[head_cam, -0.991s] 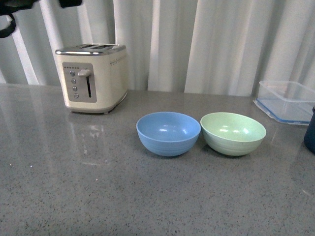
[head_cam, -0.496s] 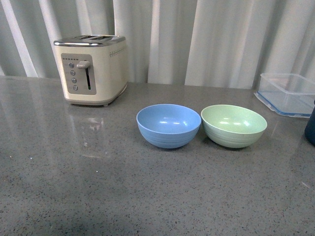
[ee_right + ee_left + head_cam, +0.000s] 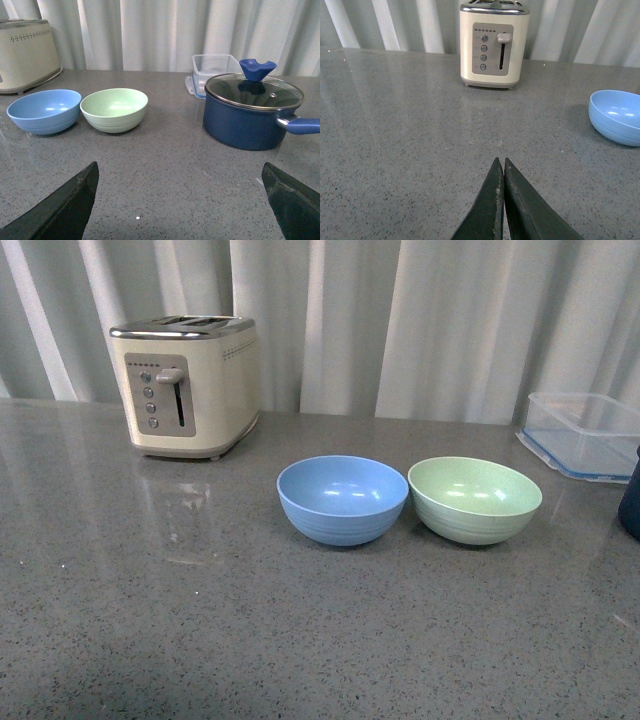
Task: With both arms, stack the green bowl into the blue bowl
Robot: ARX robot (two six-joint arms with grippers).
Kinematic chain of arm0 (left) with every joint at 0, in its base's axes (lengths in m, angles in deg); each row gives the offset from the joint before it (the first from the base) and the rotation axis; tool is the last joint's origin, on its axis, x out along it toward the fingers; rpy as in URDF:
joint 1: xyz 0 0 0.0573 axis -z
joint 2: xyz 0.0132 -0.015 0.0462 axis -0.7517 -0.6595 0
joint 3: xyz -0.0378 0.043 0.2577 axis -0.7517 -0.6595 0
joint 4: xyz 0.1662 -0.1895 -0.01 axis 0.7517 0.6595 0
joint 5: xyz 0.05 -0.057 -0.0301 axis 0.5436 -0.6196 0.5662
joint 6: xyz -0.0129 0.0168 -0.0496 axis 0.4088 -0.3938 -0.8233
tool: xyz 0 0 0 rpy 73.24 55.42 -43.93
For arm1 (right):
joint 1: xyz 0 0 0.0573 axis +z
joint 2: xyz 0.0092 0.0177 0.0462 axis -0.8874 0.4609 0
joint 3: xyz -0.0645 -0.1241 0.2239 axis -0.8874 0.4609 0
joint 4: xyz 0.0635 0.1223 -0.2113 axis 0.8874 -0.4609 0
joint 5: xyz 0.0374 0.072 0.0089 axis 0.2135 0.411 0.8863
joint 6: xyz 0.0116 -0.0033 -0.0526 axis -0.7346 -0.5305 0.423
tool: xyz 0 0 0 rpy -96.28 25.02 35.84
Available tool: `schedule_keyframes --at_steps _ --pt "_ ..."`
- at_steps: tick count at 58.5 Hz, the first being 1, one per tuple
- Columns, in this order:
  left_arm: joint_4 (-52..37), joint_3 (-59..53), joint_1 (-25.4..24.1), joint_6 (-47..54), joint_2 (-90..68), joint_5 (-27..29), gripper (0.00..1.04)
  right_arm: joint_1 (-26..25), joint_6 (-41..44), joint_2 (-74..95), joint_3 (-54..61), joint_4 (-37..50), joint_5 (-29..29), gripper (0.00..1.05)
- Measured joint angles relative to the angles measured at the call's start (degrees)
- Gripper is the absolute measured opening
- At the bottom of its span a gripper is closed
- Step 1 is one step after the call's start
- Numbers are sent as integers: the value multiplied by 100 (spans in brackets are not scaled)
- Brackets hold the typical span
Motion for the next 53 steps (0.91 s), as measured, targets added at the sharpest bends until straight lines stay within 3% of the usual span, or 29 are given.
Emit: schedule_keyframes --at_steps 17,53 --pt "240 -452 0 -2 750 2 4 0 0 0 0 0 -2 95" --pt "2319 -459 0 2 2970 -2 4 0 0 0 0 0 -2 95"
